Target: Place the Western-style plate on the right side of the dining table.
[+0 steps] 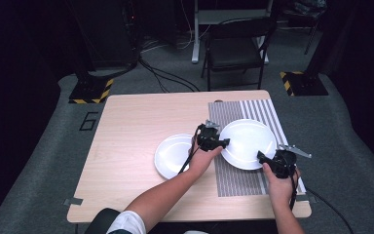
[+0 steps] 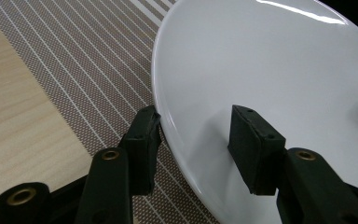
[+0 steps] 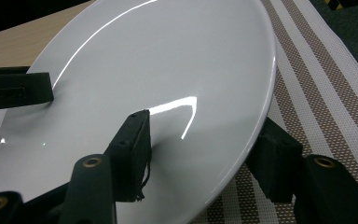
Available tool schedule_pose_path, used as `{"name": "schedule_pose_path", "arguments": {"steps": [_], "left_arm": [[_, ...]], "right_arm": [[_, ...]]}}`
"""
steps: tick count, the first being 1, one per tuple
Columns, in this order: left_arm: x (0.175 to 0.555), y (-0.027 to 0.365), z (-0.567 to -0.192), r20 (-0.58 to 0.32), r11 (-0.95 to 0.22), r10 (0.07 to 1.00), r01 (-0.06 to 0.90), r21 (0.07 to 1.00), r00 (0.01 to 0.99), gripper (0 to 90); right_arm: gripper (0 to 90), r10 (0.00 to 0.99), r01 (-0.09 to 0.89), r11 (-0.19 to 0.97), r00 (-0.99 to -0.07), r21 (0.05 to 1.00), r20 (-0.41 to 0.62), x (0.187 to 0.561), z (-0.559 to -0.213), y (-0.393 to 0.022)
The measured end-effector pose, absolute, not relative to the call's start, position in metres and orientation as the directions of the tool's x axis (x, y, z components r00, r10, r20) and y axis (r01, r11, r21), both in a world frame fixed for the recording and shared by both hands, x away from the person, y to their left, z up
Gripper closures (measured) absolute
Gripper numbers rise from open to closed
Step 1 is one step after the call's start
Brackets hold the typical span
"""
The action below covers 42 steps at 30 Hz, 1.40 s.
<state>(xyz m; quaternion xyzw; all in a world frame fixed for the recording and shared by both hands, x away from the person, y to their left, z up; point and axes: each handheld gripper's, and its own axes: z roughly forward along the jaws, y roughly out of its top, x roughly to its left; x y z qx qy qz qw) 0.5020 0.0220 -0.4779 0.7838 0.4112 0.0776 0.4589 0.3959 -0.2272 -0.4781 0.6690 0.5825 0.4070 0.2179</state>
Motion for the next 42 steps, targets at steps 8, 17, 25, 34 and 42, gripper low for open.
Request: {"name": "schedule_pose_path", "arguments": {"steps": [8, 17, 25, 34, 42], "left_arm": [[0.504, 0.02, -0.482, -0.259, -0.233, 0.721, 0.577, 0.783, 0.643, 53.1], [0.507, 0.02, -0.484, -0.257, -0.228, 0.73, 0.58, 0.782, 0.633, 53.1], [0.51, 0.019, -0.489, -0.256, -0.23, 0.736, 0.587, 0.776, 0.627, 53.1], [0.511, 0.015, -0.492, -0.257, -0.242, 0.734, 0.596, 0.765, 0.628, 53.1], [0.513, 0.013, -0.495, -0.267, -0.229, 0.741, 0.605, 0.762, 0.616, 53.0]], "right_arm": [[42.4, 0.956, 0.609, -0.235, 0.007, 0.757, 0.292, 0.401, -0.483, -0.228], [42.3, 0.96, 0.617, -0.23, 0.018, 0.752, 0.279, 0.407, -0.487, -0.226], [42.3, 0.961, 0.621, -0.228, 0.021, 0.749, 0.275, 0.409, -0.49, -0.225], [42.3, 0.962, 0.629, -0.231, 0.034, 0.743, 0.271, 0.41, -0.495, -0.227], [42.3, 0.964, 0.634, -0.228, 0.041, 0.739, 0.262, 0.414, -0.497, -0.228]]}}
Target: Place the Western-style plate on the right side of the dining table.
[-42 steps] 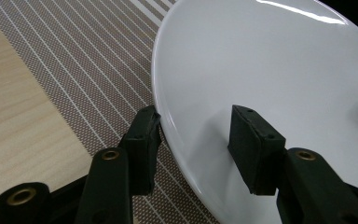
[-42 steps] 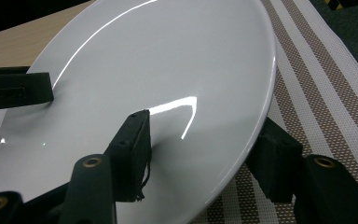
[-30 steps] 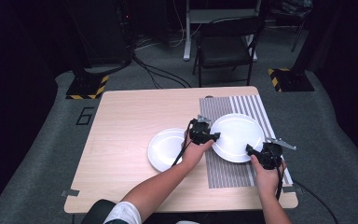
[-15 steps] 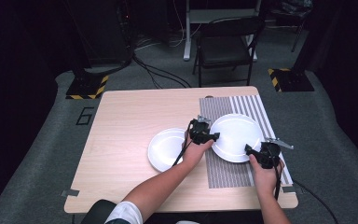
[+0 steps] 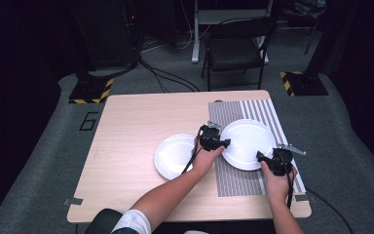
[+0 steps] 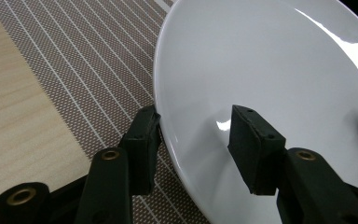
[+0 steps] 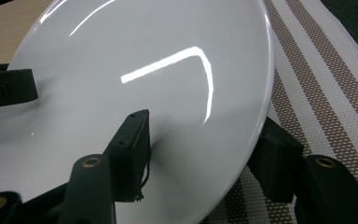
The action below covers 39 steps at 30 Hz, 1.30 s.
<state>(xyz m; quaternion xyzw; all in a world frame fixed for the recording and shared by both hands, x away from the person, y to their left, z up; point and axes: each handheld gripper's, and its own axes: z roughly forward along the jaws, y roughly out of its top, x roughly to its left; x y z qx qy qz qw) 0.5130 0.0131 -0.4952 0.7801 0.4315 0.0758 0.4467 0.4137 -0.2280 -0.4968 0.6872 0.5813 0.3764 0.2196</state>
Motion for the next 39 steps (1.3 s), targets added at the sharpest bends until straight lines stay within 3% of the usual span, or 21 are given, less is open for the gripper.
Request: {"name": "schedule_pose_path", "arguments": {"steps": [39], "left_arm": [[0.53, -0.001, -0.502, -0.292, -0.208, 0.761, 0.644, 0.737, 0.579, 53.1]], "right_arm": [[41.6, 0.963, 0.654, -0.253, 0.101, 0.713, 0.25, 0.438, -0.506, -0.235]]}}
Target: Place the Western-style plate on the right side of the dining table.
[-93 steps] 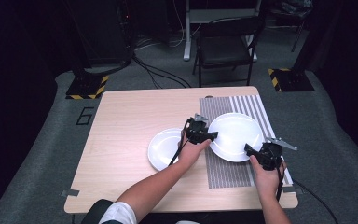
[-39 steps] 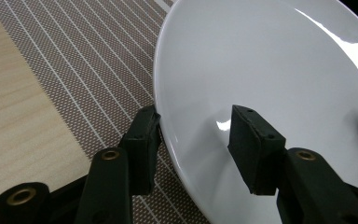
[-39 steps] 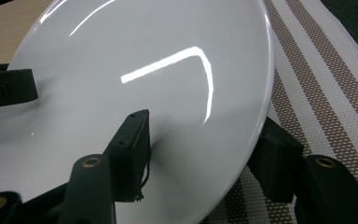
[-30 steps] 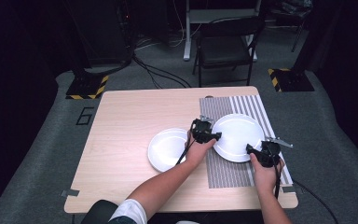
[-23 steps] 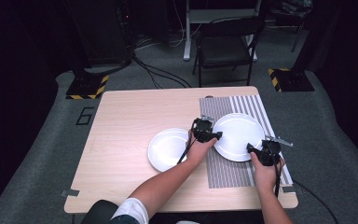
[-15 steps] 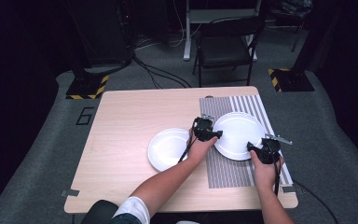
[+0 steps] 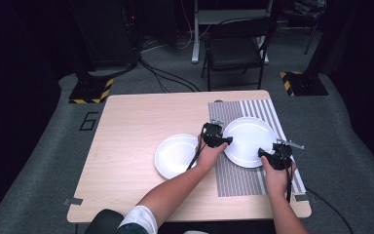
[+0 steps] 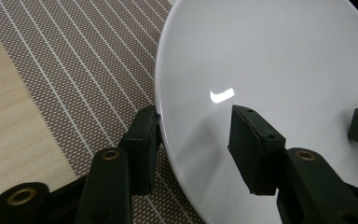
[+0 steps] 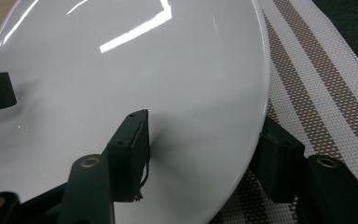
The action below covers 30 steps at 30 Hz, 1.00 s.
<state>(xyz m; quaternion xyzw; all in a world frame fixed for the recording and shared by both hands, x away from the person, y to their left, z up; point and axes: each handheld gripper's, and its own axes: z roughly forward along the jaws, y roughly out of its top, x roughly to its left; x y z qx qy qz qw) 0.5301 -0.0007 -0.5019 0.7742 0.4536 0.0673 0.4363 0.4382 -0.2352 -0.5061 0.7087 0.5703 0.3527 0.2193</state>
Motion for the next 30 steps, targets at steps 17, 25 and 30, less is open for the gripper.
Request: {"name": "schedule_pose_path", "arguments": {"steps": [17, 25, 30], "left_arm": [[0.5308, -0.0075, -0.5044, -0.268, -0.218, 0.775, 0.641, 0.736, 0.572, 52.4], [0.532, -0.0089, -0.5058, -0.272, -0.222, 0.779, 0.653, 0.724, 0.566, 52.3], [0.5334, -0.0107, -0.5069, -0.267, -0.231, 0.778, 0.654, 0.721, 0.569, 52.1]], "right_arm": [[40.5, 0.965, 0.67, -0.246, 0.106, 0.701, 0.238, 0.4405, -0.5124, -0.238], [39.6, 0.967, 0.674, -0.243, 0.109, 0.697, 0.232, 0.4425, -0.5141, -0.2388], [39.5, 0.967, 0.677, -0.241, 0.107, 0.696, 0.23, 0.4425, -0.5146, -0.2399]]}}
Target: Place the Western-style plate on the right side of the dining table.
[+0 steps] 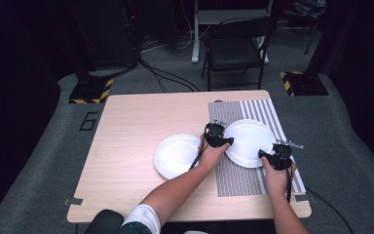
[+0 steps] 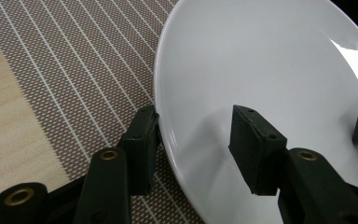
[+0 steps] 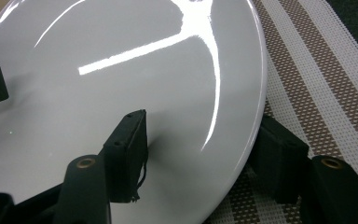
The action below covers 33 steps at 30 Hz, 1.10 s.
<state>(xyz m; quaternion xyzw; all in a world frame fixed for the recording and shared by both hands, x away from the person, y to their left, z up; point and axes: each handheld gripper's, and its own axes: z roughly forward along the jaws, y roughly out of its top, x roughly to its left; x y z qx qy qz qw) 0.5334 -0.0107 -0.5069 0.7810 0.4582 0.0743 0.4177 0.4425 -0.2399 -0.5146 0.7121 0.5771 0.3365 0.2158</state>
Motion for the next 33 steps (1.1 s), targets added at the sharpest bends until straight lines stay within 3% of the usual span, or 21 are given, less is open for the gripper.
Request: {"name": "schedule_pose_path", "arguments": {"steps": [33], "left_arm": [[0.5355, -0.0202, -0.5143, -0.256, -0.265, 0.776, 0.667, 0.696, 0.576, 50.8]], "right_arm": [[40.4, 0.973, 0.682, -0.227, 0.124, 0.695, 0.196, 0.4429, -0.5143, -0.2468]]}}
